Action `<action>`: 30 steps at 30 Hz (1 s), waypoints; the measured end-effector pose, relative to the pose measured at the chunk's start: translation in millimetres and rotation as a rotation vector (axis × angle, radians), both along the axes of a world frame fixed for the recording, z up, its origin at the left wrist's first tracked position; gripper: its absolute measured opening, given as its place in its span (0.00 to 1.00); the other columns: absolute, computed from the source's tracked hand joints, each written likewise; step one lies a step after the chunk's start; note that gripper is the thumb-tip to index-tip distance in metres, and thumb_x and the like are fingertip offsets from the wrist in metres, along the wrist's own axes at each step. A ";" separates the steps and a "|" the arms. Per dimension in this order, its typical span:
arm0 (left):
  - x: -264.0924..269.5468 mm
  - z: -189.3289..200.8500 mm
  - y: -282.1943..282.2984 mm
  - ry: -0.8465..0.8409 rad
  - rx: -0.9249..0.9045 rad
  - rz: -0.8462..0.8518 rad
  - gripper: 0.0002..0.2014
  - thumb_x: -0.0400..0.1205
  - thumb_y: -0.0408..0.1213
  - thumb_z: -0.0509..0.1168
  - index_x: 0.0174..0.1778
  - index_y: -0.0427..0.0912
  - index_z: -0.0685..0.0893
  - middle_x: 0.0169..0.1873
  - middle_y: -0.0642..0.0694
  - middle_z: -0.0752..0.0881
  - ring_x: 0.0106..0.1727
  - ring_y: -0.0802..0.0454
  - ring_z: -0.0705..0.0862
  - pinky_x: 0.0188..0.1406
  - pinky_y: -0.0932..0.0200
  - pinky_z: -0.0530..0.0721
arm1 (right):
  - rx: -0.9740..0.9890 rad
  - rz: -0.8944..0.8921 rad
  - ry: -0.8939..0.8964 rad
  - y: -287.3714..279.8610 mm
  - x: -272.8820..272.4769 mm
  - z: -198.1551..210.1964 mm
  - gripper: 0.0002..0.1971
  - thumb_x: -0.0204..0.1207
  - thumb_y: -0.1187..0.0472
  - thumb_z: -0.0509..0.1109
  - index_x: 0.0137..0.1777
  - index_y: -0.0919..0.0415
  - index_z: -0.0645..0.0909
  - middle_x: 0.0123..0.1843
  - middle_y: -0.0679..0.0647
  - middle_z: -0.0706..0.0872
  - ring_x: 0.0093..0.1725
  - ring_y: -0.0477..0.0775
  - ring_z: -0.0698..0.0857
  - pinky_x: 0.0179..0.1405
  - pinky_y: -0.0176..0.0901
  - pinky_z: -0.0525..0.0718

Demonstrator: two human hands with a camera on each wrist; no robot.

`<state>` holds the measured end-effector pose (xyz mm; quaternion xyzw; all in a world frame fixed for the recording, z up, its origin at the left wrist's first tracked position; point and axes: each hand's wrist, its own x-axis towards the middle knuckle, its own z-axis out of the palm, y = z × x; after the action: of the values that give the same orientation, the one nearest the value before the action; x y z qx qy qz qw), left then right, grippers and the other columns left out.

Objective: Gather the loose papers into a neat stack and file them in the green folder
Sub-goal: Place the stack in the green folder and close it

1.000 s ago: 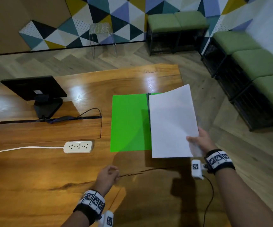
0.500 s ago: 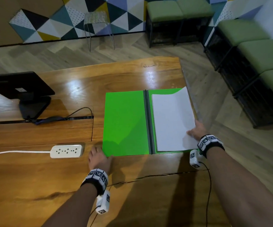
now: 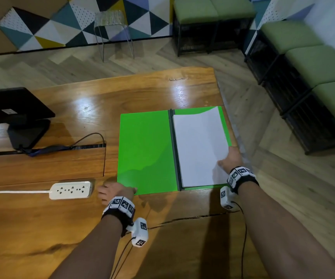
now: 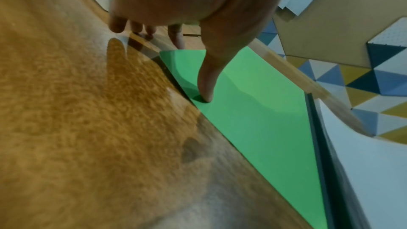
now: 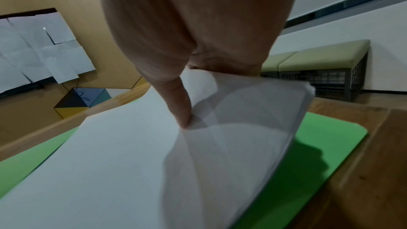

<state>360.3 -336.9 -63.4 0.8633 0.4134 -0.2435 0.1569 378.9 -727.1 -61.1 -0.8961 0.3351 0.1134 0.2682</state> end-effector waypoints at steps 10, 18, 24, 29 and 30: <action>-18.8 21.1 29.4 -0.553 -0.734 0.278 0.23 0.80 0.31 0.76 0.72 0.46 0.84 0.70 0.41 0.88 0.72 0.36 0.86 0.72 0.34 0.84 | -0.072 -0.079 0.017 7.8 -6.9 5.3 0.35 0.69 0.58 0.82 0.74 0.65 0.75 0.68 0.65 0.82 0.65 0.71 0.85 0.60 0.58 0.88; -39.2 90.2 -39.7 -0.494 -1.407 0.257 0.24 0.92 0.60 0.49 0.68 0.49 0.83 0.56 0.50 0.96 0.60 0.51 0.94 0.66 0.44 0.84 | -0.131 -0.060 0.136 7.6 -12.1 8.4 0.35 0.72 0.45 0.78 0.76 0.60 0.76 0.75 0.65 0.74 0.74 0.72 0.75 0.68 0.64 0.80; -40.1 75.9 -111.1 -0.244 -1.272 -0.281 0.24 0.94 0.57 0.46 0.81 0.59 0.77 0.84 0.56 0.74 0.86 0.53 0.68 0.84 0.52 0.66 | 0.084 -0.268 -0.052 -12.9 -25.9 4.9 0.31 0.82 0.37 0.60 0.64 0.65 0.86 0.64 0.70 0.84 0.61 0.71 0.83 0.62 0.59 0.83; -54.0 32.2 -141.7 -0.046 -1.028 -0.794 0.32 0.91 0.61 0.53 0.92 0.57 0.60 0.92 0.61 0.48 0.94 0.50 0.43 0.91 0.31 0.44 | 0.550 -0.582 -0.204 -39.5 -42.3 10.1 0.41 0.84 0.29 0.53 0.76 0.65 0.80 0.78 0.66 0.80 0.75 0.68 0.80 0.77 0.60 0.75; -57.3 28.1 -145.7 -0.038 -0.986 -0.827 0.33 0.91 0.59 0.55 0.92 0.54 0.59 0.93 0.60 0.47 0.94 0.52 0.41 0.91 0.34 0.44 | 0.620 -0.609 -0.195 -40.0 -46.6 11.0 0.45 0.80 0.24 0.53 0.76 0.63 0.80 0.77 0.62 0.80 0.75 0.66 0.80 0.79 0.62 0.74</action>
<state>303.0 -482.6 -35.3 0.7819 -0.1167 -0.4301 0.4359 332.3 -767.2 -50.1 -0.6403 0.5069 0.0393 0.5758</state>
